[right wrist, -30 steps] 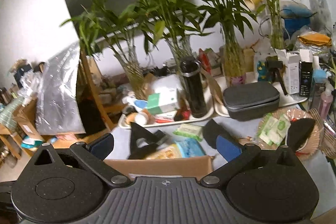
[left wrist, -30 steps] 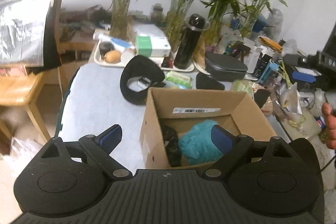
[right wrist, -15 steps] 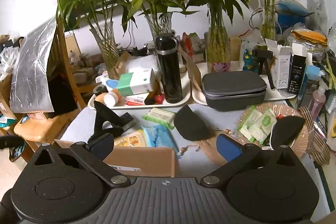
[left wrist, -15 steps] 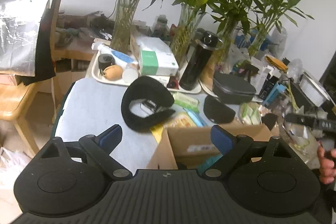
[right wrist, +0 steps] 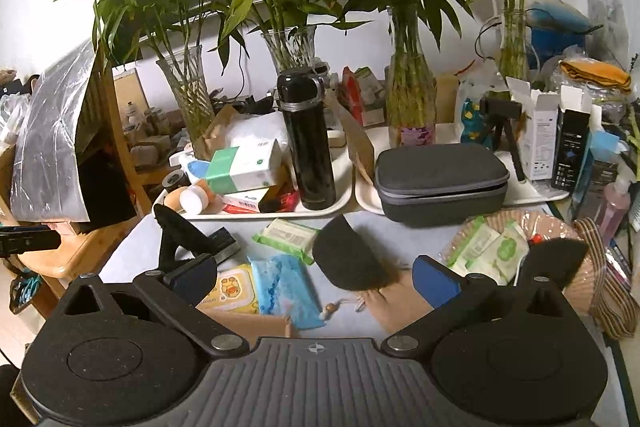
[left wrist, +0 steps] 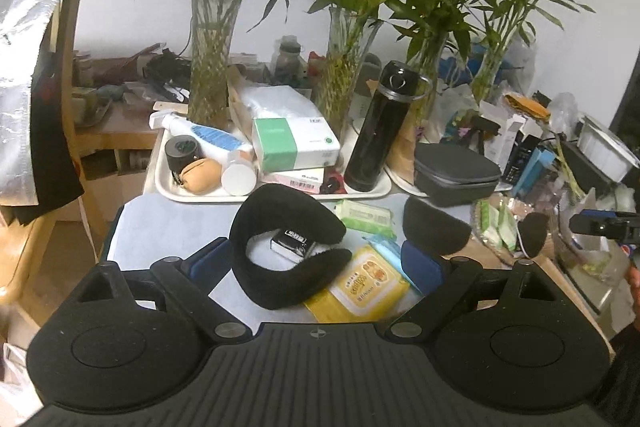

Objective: Organize soft objects
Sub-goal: 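Move the left gripper to the black neck pillow on the cloth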

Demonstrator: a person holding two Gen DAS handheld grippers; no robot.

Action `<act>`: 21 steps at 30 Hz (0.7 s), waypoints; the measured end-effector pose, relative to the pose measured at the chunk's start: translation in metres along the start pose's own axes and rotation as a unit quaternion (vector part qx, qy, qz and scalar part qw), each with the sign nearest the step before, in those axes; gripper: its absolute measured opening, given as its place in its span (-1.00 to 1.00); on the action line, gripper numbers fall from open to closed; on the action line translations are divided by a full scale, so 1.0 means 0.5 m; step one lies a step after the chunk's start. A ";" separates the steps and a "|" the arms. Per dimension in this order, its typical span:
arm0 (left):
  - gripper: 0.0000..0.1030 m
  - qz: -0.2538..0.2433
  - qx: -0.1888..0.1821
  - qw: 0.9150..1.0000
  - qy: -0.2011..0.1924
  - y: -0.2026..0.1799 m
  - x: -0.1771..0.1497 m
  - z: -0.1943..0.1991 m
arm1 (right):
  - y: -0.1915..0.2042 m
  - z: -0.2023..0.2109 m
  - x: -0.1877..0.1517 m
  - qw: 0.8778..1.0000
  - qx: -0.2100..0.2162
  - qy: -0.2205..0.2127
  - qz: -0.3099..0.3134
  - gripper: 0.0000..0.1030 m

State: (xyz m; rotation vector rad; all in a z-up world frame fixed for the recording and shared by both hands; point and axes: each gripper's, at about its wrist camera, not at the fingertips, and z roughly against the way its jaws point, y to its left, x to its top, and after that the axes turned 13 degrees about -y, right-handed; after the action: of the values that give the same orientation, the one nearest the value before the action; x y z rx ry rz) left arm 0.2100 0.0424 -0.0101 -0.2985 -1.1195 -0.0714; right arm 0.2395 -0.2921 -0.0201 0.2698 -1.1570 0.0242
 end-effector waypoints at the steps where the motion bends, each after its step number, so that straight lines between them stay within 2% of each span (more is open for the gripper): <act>1: 0.79 0.001 0.000 1.000 0.000 0.006 -0.002 -0.007 | -0.003 -0.005 0.000 1.000 0.002 -0.004 0.002 1.00; 4: 0.79 0.004 0.000 1.000 -0.001 0.026 -0.007 -0.029 | -0.014 -0.021 -0.002 1.000 0.003 -0.014 0.004 1.00; 7: 0.79 0.013 0.022 1.000 -0.017 0.050 -0.015 -0.044 | -0.030 -0.041 -0.008 1.000 0.002 -0.017 -0.006 1.00; 10: 0.76 0.018 0.032 0.999 -0.015 0.071 -0.028 -0.069 | -0.043 -0.063 -0.017 1.000 -0.004 -0.014 -0.010 1.00; 16: 0.58 0.032 0.037 0.999 -0.011 0.110 -0.062 -0.120 | -0.060 -0.094 -0.025 1.000 -0.012 -0.004 -0.006 1.00; 21: 0.51 0.054 0.030 0.998 -0.005 0.139 -0.082 -0.161 | -0.071 -0.112 -0.032 1.000 -0.018 0.007 -0.007 1.00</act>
State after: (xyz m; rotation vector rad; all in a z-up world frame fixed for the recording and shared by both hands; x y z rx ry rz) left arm 0.2767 0.0832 -0.0927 -0.3062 -1.1106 0.0598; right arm 0.2888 -0.3121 -0.0627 0.2461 -1.1401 -0.0077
